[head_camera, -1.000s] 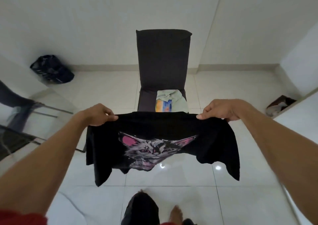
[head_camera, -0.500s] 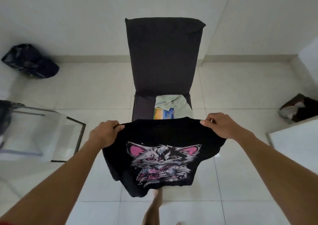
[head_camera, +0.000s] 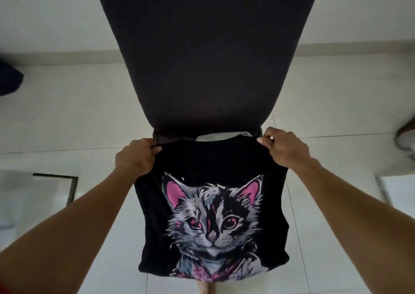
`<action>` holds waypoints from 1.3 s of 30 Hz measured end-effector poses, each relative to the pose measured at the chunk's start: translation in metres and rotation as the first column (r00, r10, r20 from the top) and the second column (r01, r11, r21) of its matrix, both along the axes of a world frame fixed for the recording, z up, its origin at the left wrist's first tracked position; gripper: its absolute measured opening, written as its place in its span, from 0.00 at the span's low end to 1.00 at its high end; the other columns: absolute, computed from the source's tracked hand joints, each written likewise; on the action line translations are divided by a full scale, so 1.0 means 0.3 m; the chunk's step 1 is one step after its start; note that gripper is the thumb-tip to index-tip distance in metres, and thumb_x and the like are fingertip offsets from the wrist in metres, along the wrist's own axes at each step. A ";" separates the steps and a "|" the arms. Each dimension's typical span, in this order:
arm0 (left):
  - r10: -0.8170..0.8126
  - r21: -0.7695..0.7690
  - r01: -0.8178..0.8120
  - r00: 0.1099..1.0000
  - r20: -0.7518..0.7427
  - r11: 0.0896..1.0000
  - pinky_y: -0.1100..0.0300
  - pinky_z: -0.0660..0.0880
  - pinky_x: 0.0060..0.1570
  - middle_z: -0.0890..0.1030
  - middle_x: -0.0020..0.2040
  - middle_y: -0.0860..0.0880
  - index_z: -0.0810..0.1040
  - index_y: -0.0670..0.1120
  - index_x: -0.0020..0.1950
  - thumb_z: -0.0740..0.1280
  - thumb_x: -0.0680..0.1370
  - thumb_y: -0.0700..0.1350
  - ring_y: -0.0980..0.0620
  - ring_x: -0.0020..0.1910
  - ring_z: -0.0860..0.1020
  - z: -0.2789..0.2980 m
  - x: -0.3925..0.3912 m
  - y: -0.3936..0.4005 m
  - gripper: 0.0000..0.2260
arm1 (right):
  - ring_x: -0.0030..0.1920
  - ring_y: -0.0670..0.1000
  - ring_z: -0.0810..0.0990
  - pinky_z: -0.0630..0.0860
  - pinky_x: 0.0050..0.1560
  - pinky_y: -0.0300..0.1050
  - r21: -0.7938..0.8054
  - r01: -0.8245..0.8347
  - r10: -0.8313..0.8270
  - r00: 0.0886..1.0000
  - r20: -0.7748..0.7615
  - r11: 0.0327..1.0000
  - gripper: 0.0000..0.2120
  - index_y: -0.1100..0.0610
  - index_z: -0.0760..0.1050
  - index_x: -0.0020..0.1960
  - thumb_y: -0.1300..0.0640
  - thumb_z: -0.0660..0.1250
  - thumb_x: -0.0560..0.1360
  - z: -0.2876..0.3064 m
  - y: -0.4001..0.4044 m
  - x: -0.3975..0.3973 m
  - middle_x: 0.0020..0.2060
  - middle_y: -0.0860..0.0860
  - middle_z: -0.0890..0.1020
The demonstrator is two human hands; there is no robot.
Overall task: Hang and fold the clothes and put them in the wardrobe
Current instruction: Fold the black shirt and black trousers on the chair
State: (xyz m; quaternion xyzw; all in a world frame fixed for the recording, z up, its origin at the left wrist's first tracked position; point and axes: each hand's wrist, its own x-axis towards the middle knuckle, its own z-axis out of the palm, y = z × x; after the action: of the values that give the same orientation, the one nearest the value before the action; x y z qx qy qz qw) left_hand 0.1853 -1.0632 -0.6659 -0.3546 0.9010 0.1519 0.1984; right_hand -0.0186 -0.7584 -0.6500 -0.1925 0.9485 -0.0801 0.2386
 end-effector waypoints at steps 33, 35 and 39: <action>-0.163 0.124 0.171 0.984 -0.069 0.977 0.43 0.74 0.61 0.70 0.67 0.43 0.69 0.47 0.71 0.65 0.79 0.51 0.39 0.62 0.75 0.082 0.122 0.120 0.21 | 0.61 0.59 0.74 0.76 0.58 0.56 -0.122 0.269 -0.263 0.963 0.059 0.955 0.17 0.52 0.67 0.69 0.50 0.61 0.81 0.126 0.018 0.525 0.61 0.56 0.73; -0.211 0.143 0.221 0.974 -0.085 0.965 0.44 0.74 0.61 0.71 0.66 0.42 0.70 0.46 0.71 0.66 0.79 0.51 0.39 0.62 0.75 0.136 0.201 0.144 0.22 | 0.58 0.58 0.75 0.75 0.54 0.51 -0.140 0.312 -0.307 0.950 0.060 0.940 0.17 0.53 0.67 0.69 0.52 0.61 0.82 0.186 0.056 0.654 0.59 0.56 0.73; -0.298 0.159 0.315 0.947 -0.120 0.936 0.46 0.75 0.60 0.72 0.65 0.43 0.71 0.46 0.70 0.67 0.79 0.50 0.41 0.59 0.77 0.211 0.346 0.182 0.21 | 0.55 0.55 0.75 0.72 0.49 0.47 -0.192 0.402 -0.394 0.916 0.081 0.895 0.16 0.54 0.69 0.68 0.52 0.62 0.82 0.243 0.098 0.876 0.58 0.55 0.73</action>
State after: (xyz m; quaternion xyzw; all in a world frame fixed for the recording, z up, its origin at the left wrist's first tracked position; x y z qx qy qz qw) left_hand 0.2891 -1.0087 -0.6028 -0.1832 0.9366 0.2145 0.2077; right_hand 0.2441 -0.7288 -0.5772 -0.0162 0.9495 -0.2279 0.2151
